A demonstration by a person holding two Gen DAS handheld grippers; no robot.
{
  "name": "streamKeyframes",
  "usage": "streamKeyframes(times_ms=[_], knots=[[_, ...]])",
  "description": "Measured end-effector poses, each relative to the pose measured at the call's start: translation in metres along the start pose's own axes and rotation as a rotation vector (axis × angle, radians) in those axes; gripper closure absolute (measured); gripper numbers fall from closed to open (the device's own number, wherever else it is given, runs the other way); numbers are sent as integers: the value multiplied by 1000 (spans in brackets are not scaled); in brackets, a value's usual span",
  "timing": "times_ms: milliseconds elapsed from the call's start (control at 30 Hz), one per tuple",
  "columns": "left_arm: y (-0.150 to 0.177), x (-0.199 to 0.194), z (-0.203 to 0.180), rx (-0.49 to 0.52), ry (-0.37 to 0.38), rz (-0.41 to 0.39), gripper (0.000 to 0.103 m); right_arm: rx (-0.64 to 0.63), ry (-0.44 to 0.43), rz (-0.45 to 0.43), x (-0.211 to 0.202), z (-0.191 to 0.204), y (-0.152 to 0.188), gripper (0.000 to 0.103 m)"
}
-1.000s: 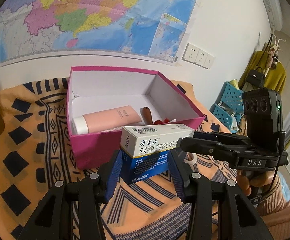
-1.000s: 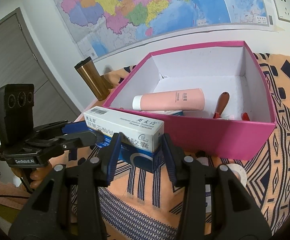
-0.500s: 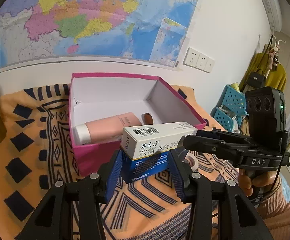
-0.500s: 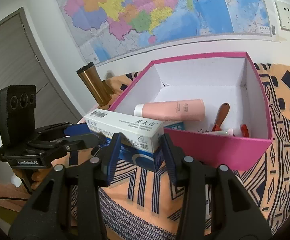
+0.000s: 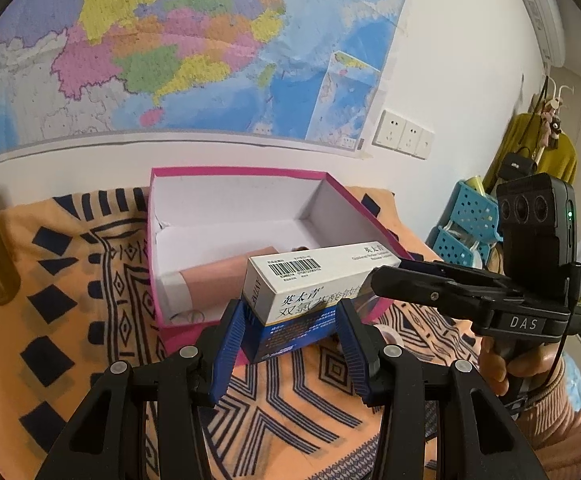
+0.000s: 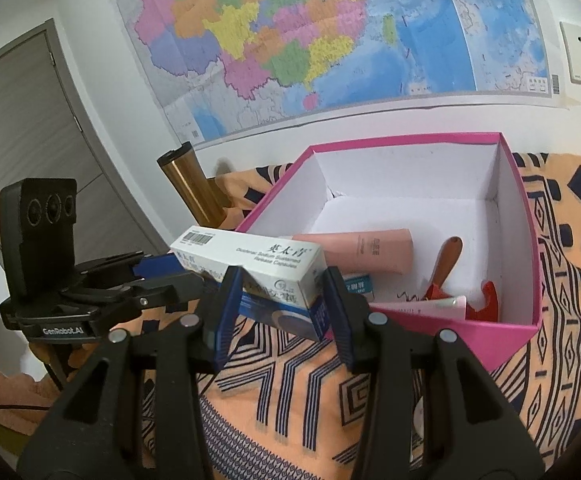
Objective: Organize rigid objects
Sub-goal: 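Lift the medicine box with the right gripper over the pink box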
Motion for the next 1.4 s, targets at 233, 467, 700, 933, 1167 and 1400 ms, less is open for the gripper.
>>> streamKeyframes(times_ms=[233, 467, 700, 933, 1167, 1400], knots=[[-6, 2, 4, -14, -3, -2, 57, 2, -4, -7, 5, -2, -5, 58], [-11, 5, 4, -9, -14, -8, 57, 6, 0, -8, 8, -5, -7, 58], [-15, 6, 3, -7, -18, -15, 57, 4, 11, -5, 13, -9, -11, 58], [-18, 11, 6, -12, -31, -13, 57, 14, 9, -4, 17, -14, -14, 58], [-21, 16, 9, -17, -45, -11, 57, 32, 2, 2, 24, -20, -14, 58], [-23, 22, 14, -27, -55, -7, 57, 41, 0, 3, 28, -23, -15, 58]])
Point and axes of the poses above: each gripper's, at about its wrist camera, not at the fingertips, and x roughly the way its jaws point, z to its left, y to its underside, the point moved 7 cm from there along x, roughly the way its jaws point, and after that the axes turned 13 degrees about -x, right-handed, at the moved point
